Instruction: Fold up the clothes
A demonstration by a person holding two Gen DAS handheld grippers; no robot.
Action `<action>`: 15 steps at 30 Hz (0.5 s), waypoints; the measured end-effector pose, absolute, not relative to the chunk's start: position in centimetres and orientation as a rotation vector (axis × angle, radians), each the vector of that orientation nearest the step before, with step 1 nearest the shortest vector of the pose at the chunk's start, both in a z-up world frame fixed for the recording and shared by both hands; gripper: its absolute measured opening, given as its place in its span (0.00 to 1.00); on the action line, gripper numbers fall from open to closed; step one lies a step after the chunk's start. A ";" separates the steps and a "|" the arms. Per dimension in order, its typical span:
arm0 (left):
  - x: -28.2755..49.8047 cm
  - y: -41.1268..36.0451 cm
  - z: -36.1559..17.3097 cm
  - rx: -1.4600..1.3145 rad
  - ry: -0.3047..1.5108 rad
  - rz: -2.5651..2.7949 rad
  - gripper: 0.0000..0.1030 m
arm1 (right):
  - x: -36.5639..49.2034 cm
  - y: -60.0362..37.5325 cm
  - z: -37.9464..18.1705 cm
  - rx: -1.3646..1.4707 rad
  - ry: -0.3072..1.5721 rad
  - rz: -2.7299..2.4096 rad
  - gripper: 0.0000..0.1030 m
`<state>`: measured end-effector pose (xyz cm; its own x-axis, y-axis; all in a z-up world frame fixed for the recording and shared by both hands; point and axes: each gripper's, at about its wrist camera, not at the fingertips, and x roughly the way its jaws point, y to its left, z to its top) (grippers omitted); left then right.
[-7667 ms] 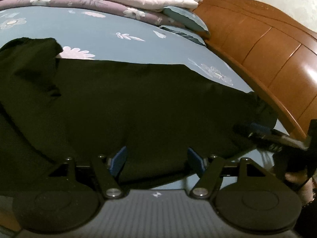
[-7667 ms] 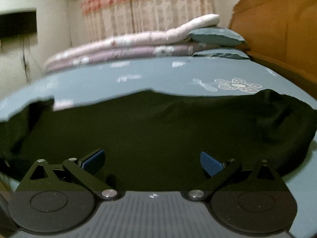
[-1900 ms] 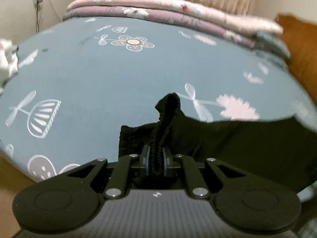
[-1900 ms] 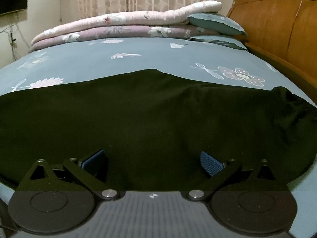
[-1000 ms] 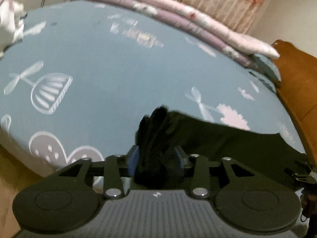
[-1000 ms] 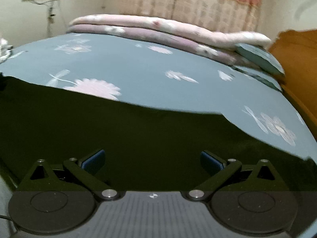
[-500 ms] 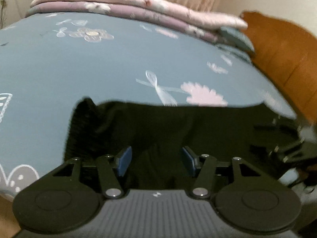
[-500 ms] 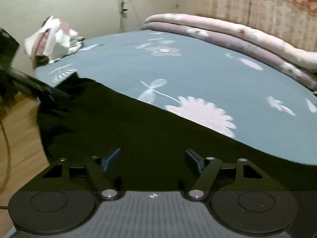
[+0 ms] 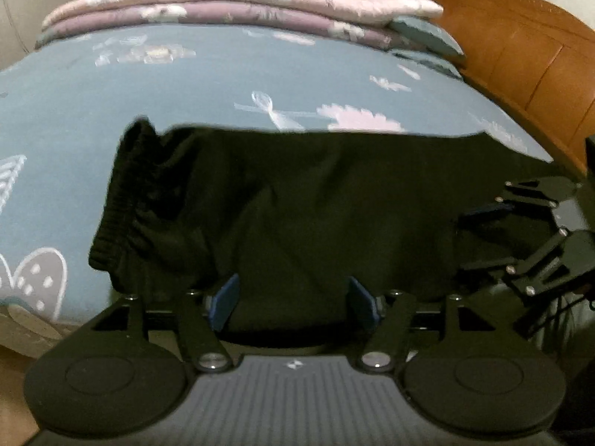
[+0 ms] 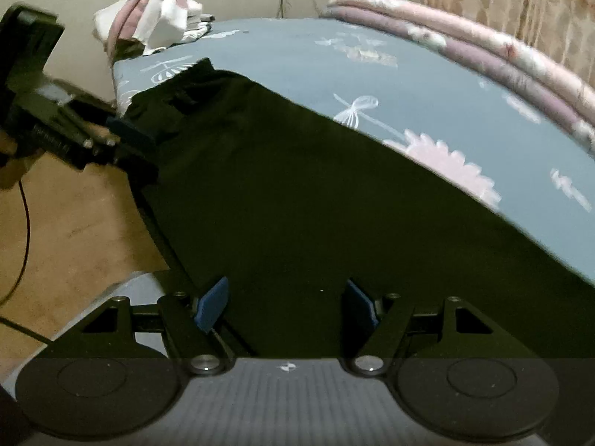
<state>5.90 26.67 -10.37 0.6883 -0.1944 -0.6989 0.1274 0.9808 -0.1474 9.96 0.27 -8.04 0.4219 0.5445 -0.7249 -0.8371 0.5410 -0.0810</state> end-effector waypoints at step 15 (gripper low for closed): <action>3.8 23.5 -9.3 0.046 0.710 -0.222 0.63 | 4.6 3.2 -8.8 -0.812 0.553 1.053 0.19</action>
